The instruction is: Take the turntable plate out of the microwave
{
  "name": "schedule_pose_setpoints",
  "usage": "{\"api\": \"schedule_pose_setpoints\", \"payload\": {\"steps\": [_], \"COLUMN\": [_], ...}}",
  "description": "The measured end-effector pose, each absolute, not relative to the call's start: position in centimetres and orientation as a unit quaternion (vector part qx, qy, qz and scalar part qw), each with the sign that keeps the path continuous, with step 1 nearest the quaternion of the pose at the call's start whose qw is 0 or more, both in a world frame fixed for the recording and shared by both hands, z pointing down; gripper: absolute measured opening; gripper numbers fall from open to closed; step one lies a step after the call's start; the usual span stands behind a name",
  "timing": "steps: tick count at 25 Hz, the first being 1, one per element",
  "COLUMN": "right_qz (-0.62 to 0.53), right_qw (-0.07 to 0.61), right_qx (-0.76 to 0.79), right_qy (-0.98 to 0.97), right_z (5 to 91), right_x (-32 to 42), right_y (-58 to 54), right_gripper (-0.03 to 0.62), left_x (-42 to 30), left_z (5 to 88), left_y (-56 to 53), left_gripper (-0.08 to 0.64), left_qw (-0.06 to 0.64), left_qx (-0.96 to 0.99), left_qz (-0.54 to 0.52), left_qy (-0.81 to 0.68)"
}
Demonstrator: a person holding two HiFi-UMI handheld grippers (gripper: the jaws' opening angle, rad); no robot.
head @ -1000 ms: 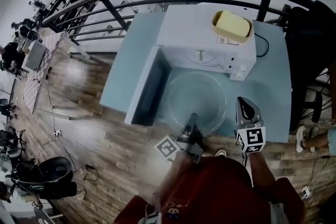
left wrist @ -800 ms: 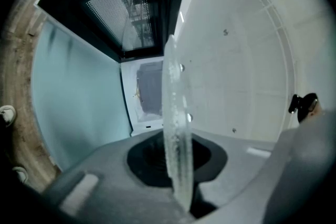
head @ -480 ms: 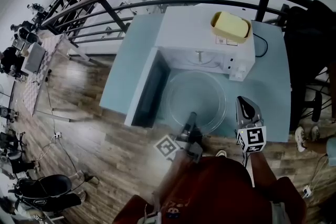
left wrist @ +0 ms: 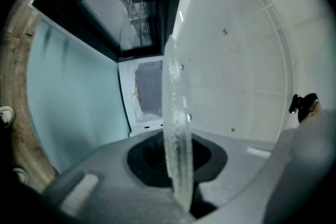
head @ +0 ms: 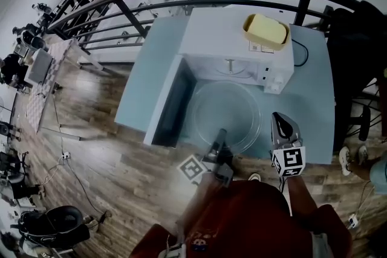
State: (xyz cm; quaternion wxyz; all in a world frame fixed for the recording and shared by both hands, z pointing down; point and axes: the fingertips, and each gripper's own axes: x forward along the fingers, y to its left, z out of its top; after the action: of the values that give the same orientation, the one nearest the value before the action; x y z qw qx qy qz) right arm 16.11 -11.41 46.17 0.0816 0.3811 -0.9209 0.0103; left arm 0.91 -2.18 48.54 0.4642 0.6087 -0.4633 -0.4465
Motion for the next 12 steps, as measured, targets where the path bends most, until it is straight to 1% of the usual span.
{"api": "schedule_pose_setpoints", "payload": {"steps": [12], "right_qz": [0.009], "right_qw": [0.078], "right_qx": [0.384], "right_qy": [-0.920], "right_z": [45.83], "right_x": [16.54], "right_y": [-11.08], "right_gripper": [0.002], "left_x": [0.97], "left_z": [48.30], "left_y": [-1.92], "left_gripper": [0.025], "left_qw": [0.458], "left_qx": [0.612], "left_qz": [-0.444], "left_qy": [-0.468]}}
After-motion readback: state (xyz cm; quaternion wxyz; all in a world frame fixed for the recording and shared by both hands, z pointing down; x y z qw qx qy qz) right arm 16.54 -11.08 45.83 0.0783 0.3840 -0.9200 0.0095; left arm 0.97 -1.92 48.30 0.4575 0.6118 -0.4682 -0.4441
